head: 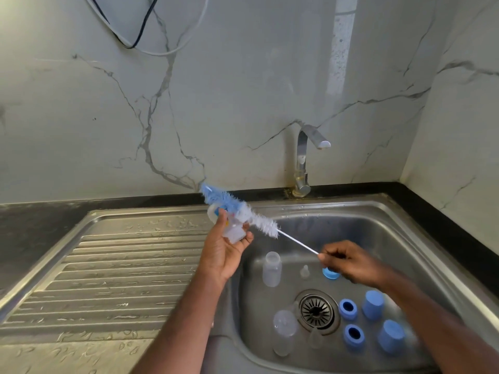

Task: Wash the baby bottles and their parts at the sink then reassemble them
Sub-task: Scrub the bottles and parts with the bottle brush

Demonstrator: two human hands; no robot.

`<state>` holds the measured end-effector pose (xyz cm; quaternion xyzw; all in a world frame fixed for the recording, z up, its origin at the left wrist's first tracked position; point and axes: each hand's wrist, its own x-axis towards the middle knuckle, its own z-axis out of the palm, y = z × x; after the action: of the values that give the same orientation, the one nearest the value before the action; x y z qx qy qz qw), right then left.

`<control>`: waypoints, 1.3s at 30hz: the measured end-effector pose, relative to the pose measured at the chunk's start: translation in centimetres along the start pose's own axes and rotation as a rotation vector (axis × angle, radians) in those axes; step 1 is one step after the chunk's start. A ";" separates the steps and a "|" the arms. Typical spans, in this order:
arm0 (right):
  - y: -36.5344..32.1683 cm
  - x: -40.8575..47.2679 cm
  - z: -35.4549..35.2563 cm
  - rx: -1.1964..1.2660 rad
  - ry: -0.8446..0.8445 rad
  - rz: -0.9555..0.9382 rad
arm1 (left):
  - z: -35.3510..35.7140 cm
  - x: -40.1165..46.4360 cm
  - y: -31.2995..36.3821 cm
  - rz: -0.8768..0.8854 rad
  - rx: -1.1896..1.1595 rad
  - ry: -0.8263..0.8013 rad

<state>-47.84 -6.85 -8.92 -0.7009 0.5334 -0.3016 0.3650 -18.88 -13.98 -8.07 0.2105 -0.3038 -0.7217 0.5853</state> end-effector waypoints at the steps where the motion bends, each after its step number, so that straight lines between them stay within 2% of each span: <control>1: 0.1 -0.2 0.0 0.012 -0.002 0.023 | -0.1 0.0 -0.2 -0.021 0.037 0.008; 4: -0.6 1.2 1.9 -0.151 0.180 -0.002 | 0.8 0.0 -1.4 -0.057 0.150 -0.032; 6: -1.3 2.3 2.9 -0.212 0.291 -0.010 | 1.4 -0.2 -1.7 -0.020 0.193 -0.041; 8: -1.2 2.4 2.7 -0.234 0.338 -0.006 | 1.3 -0.2 -1.8 0.061 0.189 0.040; 12: -0.9 1.3 2.2 -0.244 0.324 0.018 | -0.4 0.5 -0.4 0.173 0.184 0.306; 15: -1.8 1.5 3.5 -0.318 0.293 0.039 | 0.3 0.2 -1.2 0.166 0.266 0.315; 18: -2.7 2.3 4.1 -0.324 0.396 0.036 | 1.9 -0.2 -2.6 0.192 0.300 0.260; 23: -2.0 1.4 3.0 -0.366 0.367 0.038 | 0.8 0.5 -1.2 0.223 0.085 0.382; 26: -2.4 1.5 3.5 -0.396 0.429 0.054 | 1.5 0.0 -1.4 0.169 0.085 0.298; 29: -3.5 2.1 4.4 -0.415 0.503 0.019 | 3.1 -0.9 -2.4 0.028 0.117 0.215; 35: -1.6 0.7 1.7 -0.445 0.404 -0.014 | 1.9 -0.8 -0.9 -0.148 -0.050 0.378; 39: -2.6 1.8 3.5 -0.454 0.547 -0.091 | 2.2 -1.0 -1.9 -0.276 0.096 0.230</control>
<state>-43.18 -7.53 -8.57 -0.6805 0.6332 -0.3676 0.0299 -21.48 -12.38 -7.84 0.3588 -0.2372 -0.7511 0.5008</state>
